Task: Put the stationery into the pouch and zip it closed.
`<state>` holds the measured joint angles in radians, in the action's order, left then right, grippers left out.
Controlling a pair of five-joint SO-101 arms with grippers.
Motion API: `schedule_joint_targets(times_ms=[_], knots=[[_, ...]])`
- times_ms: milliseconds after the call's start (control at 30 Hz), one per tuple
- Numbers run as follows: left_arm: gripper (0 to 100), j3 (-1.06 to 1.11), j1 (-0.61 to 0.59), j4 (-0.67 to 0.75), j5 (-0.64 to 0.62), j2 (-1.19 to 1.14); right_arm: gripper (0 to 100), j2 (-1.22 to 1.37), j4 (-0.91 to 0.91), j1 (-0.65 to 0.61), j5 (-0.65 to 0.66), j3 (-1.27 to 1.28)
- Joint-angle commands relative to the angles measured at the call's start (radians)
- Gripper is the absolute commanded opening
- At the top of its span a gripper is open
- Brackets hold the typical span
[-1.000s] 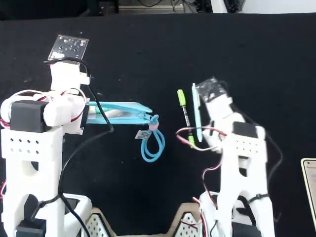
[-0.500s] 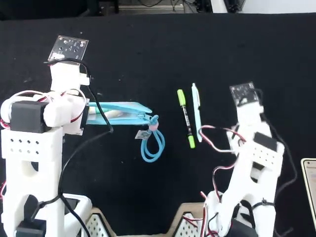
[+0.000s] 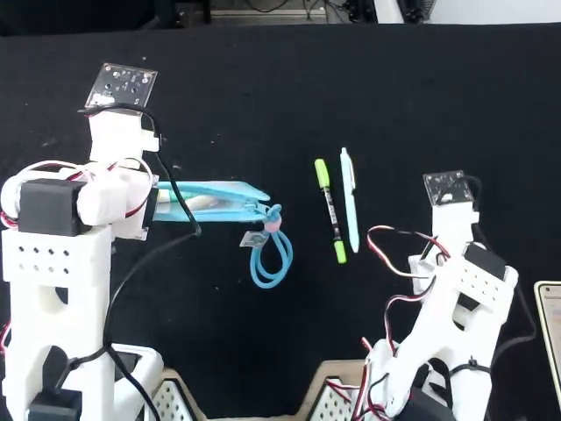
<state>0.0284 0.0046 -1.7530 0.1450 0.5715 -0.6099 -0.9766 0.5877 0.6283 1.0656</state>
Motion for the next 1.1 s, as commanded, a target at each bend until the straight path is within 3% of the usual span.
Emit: schedule_joint_targets(times_ms=[0,133,433,667,833,1067], knots=[[3,0.005,-0.002,-0.006,0.011,-0.008,16.8,-0.035,-0.009,0.009,0.002,-0.047],[3,0.005,-0.002,-0.006,0.011,-0.008,17.1,-0.035,-0.008,0.002,0.002,-0.058],[3,0.005,-0.002,-0.006,0.011,-0.008,17.0,0.067,-0.009,-0.155,0.008,-0.093],[3,0.005,-0.002,-0.008,0.011,-0.008,17.0,0.352,-0.008,-0.123,0.011,-0.28],[3,0.005,-0.002,-0.008,0.011,-0.008,17.0,0.558,-0.017,-0.083,0.094,-0.392],[3,0.005,-0.002,-0.008,0.011,-0.008,14.5,0.687,-0.018,-0.057,0.101,-0.469]])
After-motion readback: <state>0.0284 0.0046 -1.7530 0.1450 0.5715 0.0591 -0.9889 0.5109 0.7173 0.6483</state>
